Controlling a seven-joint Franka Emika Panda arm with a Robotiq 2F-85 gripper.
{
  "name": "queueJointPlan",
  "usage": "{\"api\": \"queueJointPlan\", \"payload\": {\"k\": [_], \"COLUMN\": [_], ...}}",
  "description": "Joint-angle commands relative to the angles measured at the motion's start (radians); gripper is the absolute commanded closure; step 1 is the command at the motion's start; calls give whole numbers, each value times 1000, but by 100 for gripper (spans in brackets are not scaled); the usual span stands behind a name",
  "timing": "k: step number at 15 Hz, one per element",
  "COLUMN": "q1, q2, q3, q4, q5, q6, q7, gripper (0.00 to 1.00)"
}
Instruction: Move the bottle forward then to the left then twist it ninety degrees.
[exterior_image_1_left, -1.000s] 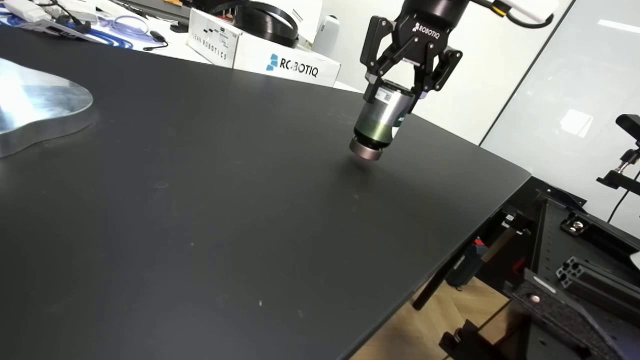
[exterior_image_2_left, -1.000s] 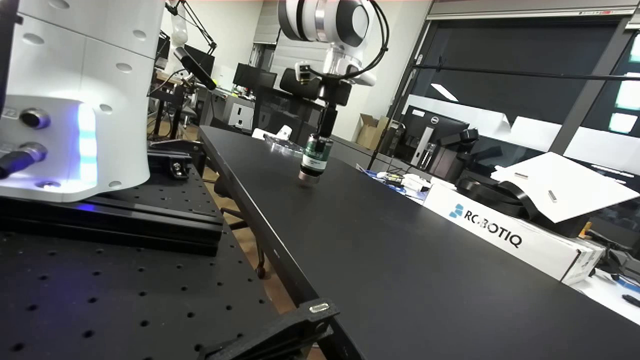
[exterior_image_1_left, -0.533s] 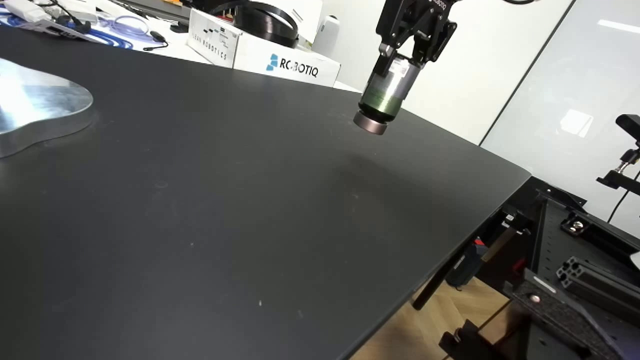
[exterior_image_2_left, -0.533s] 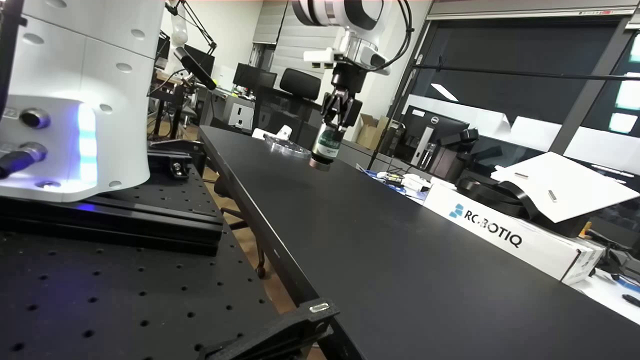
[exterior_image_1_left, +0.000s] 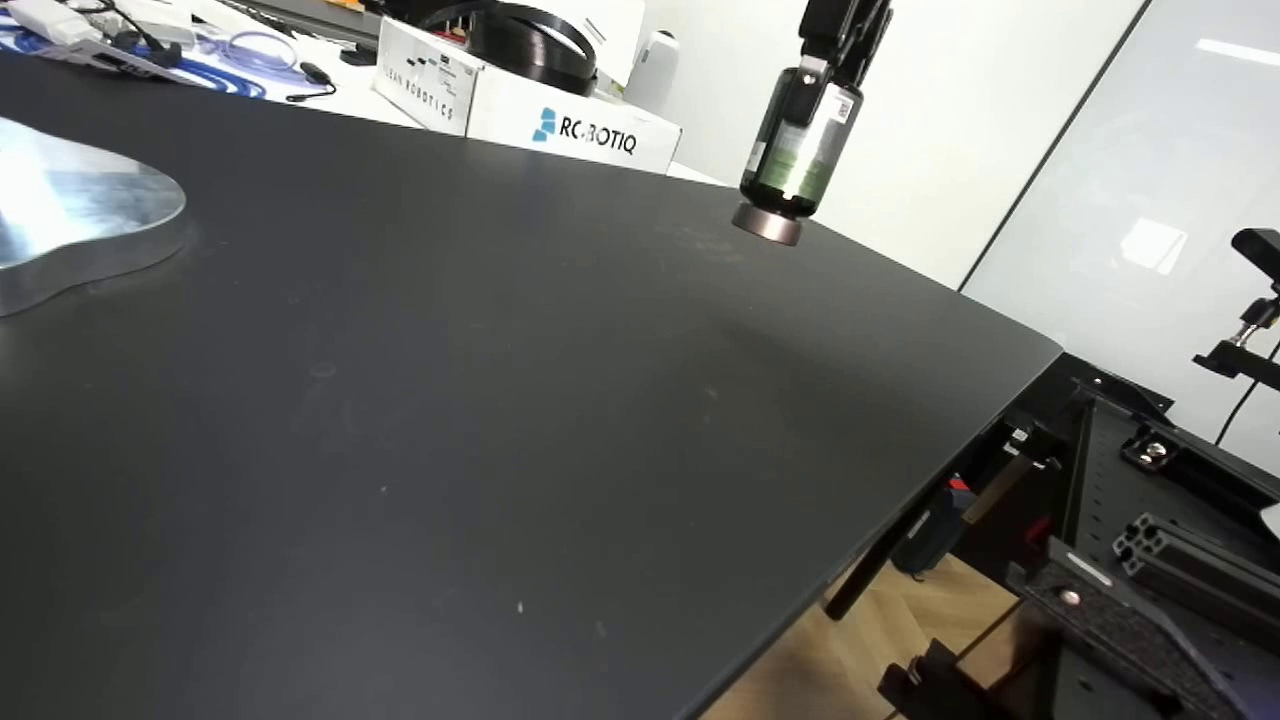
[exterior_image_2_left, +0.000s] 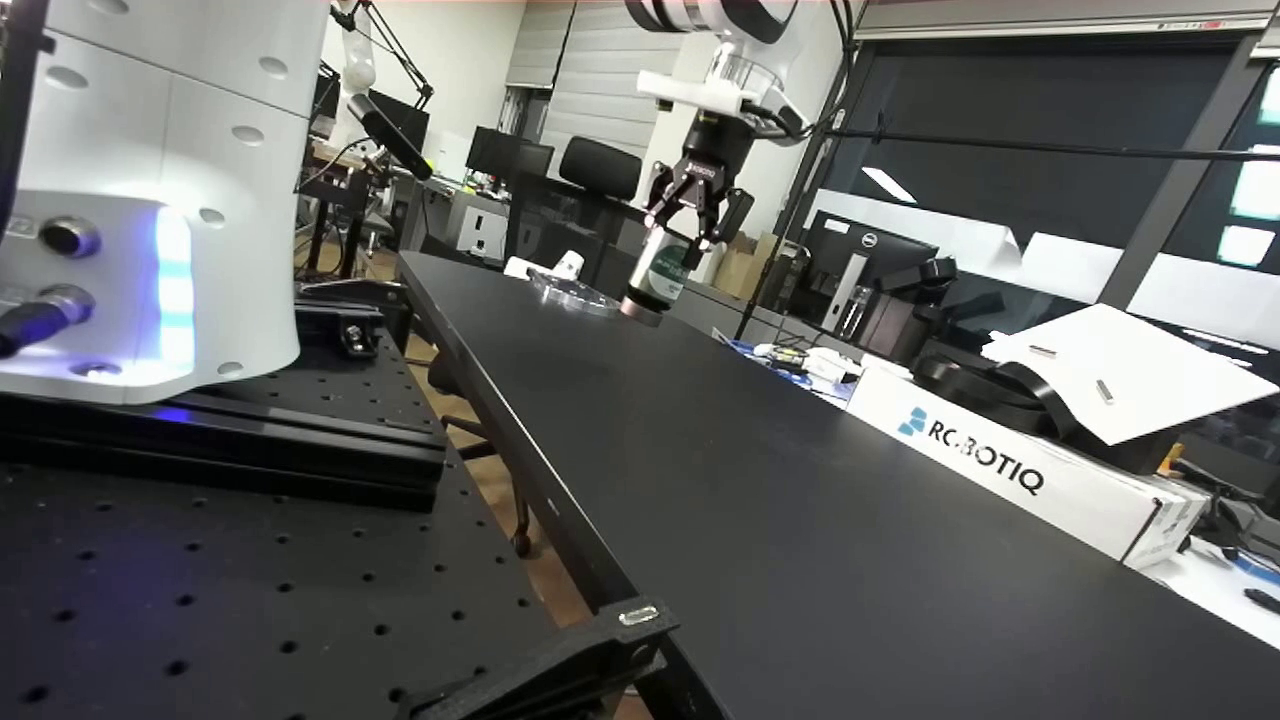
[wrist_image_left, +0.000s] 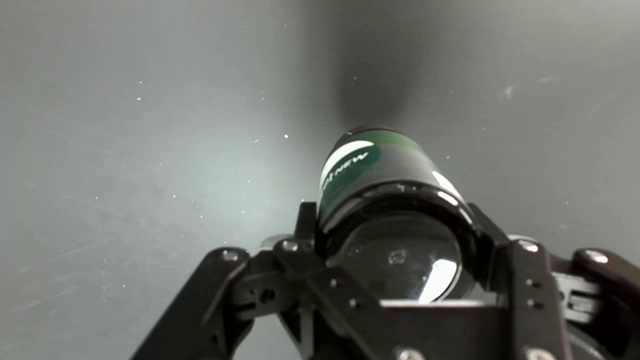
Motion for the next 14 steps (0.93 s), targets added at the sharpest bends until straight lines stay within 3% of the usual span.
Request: {"api": "queueJointPlan", "payload": {"k": [1, 8, 9, 14], "q1": [-2, 0, 0, 1], "q2": [2, 5, 5, 14], "q3": [4, 7, 7, 12], "q4": [-1, -2, -2, 14], "q5": [0, 0, 0, -18], "q6": [0, 1, 1, -39], "q7": [1, 1, 1, -297], "gripper": [30, 30, 55, 55]}}
